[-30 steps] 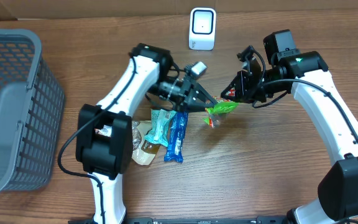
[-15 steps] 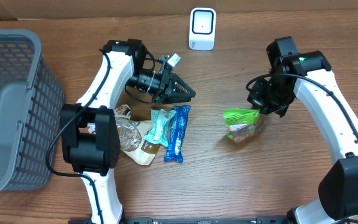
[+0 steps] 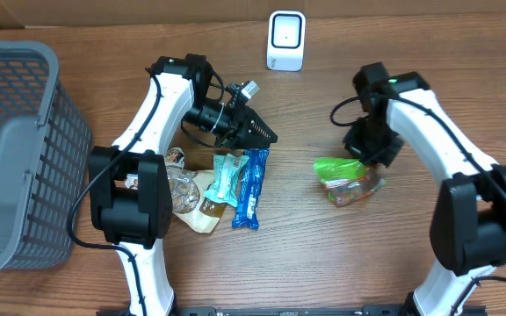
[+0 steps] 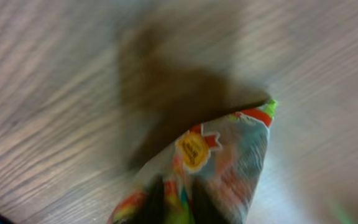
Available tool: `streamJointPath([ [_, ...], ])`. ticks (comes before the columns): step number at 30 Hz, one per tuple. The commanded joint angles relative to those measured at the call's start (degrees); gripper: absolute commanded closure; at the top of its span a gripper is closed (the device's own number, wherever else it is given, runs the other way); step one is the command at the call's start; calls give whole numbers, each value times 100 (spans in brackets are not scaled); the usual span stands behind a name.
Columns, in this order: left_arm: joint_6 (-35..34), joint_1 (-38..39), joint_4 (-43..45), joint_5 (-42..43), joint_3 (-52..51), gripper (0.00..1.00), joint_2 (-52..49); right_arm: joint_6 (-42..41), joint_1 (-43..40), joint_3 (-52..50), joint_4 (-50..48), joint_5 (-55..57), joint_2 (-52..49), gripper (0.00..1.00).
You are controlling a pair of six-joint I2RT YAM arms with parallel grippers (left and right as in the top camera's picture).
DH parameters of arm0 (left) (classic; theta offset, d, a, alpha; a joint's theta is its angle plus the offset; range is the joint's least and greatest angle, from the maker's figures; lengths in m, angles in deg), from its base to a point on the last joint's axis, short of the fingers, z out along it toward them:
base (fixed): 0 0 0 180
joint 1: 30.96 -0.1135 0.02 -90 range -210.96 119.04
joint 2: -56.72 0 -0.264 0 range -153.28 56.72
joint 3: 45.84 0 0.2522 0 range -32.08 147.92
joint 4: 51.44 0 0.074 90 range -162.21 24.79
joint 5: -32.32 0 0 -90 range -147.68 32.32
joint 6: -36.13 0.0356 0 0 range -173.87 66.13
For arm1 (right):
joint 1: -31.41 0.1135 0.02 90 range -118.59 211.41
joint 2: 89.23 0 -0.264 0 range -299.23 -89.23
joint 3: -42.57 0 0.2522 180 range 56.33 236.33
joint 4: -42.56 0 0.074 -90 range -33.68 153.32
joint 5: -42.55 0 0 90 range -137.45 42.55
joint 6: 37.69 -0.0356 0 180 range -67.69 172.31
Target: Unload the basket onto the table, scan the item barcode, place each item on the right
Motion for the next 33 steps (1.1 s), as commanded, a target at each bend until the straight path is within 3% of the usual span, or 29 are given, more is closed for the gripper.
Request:
streamJointPath([
  [1, -55, 24, 28, -52, 15, 76, -2, 448, 109, 4, -378, -146, -35, 51],
  [4, -55, 33, 28, -52, 15, 77, -2, 1019, 50, 197, -619, -439, -35, 31],
  [9, -55, 35, 26, -48, 15, 77, -2, 2647, -409, 1014, -260, -734, -33, 23],
  [13, -57, 55, 28, -48, 15, 78, -2, 4142, -907, 1346, -46, -1263, -33, 7],
  [18, -142, 55, 48, -50, 15, 78, -2, 5475, -1381, 1113, 55, -2564, -87, 5],
  [23, -184, 136, 157, -52, 15, 87, -2, 6478, -1473, 581, 98, -2787, -87, 5],
  [27, -623, 365, 409, -262, 13, 93, -2, 6693, -1473, 240, -127, -2800, -87, 5],
  [33, -1919, 957, 673, -1436, 15, 96, -2, 6690, -1467, -195, -498, -2811, -87, 4],
])
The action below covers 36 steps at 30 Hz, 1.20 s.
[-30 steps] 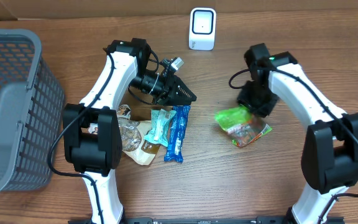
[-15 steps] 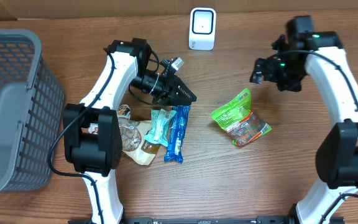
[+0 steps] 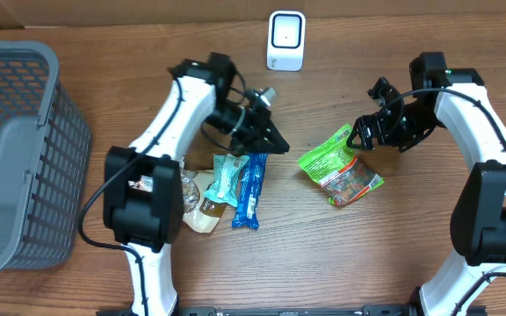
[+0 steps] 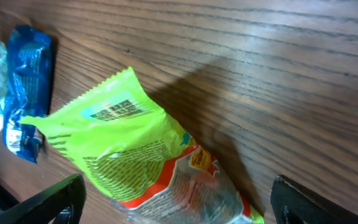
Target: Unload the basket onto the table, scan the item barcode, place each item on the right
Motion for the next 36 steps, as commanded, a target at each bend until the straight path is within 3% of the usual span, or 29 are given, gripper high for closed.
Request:
streamJointPath([
  [1, -922, 358, 129, -763, 13, 96, -2, 212, 13, -243, -133, -140, -4, 4],
  [11, -2234, 990, 776, -1784, 13, 96, -2, 212, 42, -466, -457, -444, -7, 0],
  [17, -2629, 1010, 1585, -1908, 13, 96, -2, 210, 42, -610, -638, -442, -7, 0],
  [23, -2721, 1010, 2312, -1985, 13, 95, -7, 212, 42, -839, -713, -442, -7, 0],
  [36, -2715, 1010, 2236, -2006, 13, 95, -9, 205, 42, -1779, -1729, -789, -7, 4],
])
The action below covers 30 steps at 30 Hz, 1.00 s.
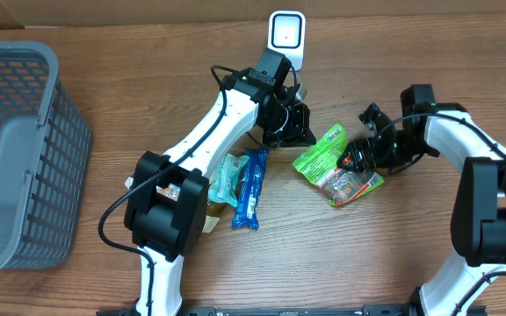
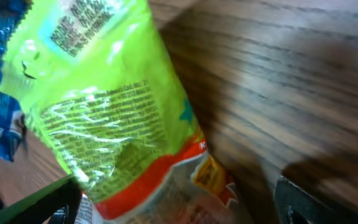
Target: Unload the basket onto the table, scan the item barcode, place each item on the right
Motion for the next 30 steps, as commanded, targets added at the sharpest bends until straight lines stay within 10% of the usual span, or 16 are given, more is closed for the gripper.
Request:
streamJointPath([
  [1, -74, 7, -7, -52, 13, 95, -9, -22, 37, -212, -72, -223, -31, 10],
  [11, -72, 7, -11, -55, 13, 95, -9, -2240, 37, -328, -527, -302, -31, 96],
  [25, -70, -413, -415, -55, 13, 96, -9, -4806, 37, 208, -671, -1207, 221, 96],
  [30, -31, -527, -490, -50, 13, 96, -9, -5014, 149, 184, -400, -278, 214, 46],
])
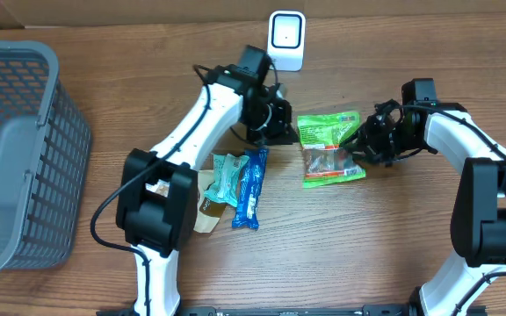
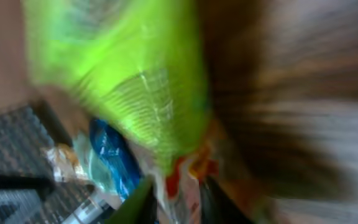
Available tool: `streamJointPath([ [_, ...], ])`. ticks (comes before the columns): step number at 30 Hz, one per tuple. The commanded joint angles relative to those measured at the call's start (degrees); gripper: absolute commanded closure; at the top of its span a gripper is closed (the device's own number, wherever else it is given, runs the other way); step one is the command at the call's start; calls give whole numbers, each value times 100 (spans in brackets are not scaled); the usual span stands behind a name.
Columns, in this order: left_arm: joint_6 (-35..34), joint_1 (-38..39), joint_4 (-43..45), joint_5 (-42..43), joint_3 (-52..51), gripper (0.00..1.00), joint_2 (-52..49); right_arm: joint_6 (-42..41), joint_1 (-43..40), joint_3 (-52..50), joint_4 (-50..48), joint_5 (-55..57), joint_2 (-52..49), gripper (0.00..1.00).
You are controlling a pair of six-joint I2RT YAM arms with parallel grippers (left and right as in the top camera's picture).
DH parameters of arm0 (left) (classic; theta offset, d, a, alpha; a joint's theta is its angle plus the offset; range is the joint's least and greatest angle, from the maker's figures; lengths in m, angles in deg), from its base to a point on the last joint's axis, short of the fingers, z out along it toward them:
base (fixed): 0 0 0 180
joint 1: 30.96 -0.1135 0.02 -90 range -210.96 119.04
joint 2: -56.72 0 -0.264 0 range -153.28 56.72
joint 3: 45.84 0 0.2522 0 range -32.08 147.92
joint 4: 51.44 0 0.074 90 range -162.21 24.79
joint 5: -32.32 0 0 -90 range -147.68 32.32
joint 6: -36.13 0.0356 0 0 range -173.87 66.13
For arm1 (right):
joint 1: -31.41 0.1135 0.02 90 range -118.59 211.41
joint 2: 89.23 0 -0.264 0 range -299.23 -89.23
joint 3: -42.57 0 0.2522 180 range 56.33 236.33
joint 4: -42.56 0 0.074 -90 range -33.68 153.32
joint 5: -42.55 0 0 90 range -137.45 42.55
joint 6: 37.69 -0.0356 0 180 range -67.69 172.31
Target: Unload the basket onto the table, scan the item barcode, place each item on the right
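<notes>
The green snack bag [image 1: 330, 147] lies flat in the middle of the table, its green end toward the white scanner [image 1: 285, 39]. My right gripper [image 1: 359, 140] is at the bag's right edge. In the blurred right wrist view this gripper [image 2: 176, 198] is shut on the bag [image 2: 135, 81], with the orange-and-clear end between its fingers [image 2: 135, 202]. My left gripper [image 1: 279, 123] sits just left of the bag's top corner. Its jaws are a dark mass, and contact with the bag cannot be told.
A grey mesh basket [image 1: 20, 149] stands at the far left. A blue packet [image 1: 251, 186], a teal packet [image 1: 227, 174] and a tan packet [image 1: 202, 206] lie left of the bag, below the left arm. The blue packet [image 2: 114, 162] also shows in the right wrist view.
My right gripper was open around the bag and is now shut on its edge. The bag has shifted up and turned squarer to the table. My left gripper moved slightly left.
First my right gripper was shut on the bag on the table, my left over the packets. Then the right stood open beside the bag, whose green printed side faced up. Later the left reached near the bag's top. Now the right holds the bag below the scanner.
</notes>
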Motion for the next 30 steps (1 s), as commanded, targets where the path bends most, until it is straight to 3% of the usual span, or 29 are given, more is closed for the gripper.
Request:
streamJointPath([
  [1, -33, -26, -13, -28, 13, 96, -9, 151, 164, 105, 76, 570, 195, 29],
  [2, -33, -26, -13, -28, 13, 96, -9, 835, 210, 107, 57, 688, 195, 11],
  [4, -33, -24, -37, -28, 13, 96, -9, 2033, 262, 107, 42, 1248, 195, 0],
  [8, -11, 2, -55, -31, 13, 96, -9, 2393, 264, 107, -409, 1862, 94, 0],
  [16, 55, 17, -138, -31, 13, 96, -9, 2586, 271, 107, -1381, 562, -562, 0],
  [20, 57, 17, -160, -31, 13, 96, -9, 2586, 271, 107, -1167, 269, -833, 0],
  [22, 74, 17, -157, -31, 13, 96, -9, 2590, 295, 107, -918, 31, -863, 11],
  [23, 74, 17, -155, -33, 13, 96, -9, 2588, 315, 107, -791, -68, -863, 21],
  [28, 74, 17, -153, -39, 13, 96, -9, 2581, 407, 109, -245, -365, -861, 88],
  [29, 72, 17, -151, -55, 13, 96, -9, 2577, 404, 125, -162, -505, -852, 96],
  [30, 70, 17, -153, -92, 13, 96, -9, 2540, 402, 138, -122, -684, -850, 96],
])
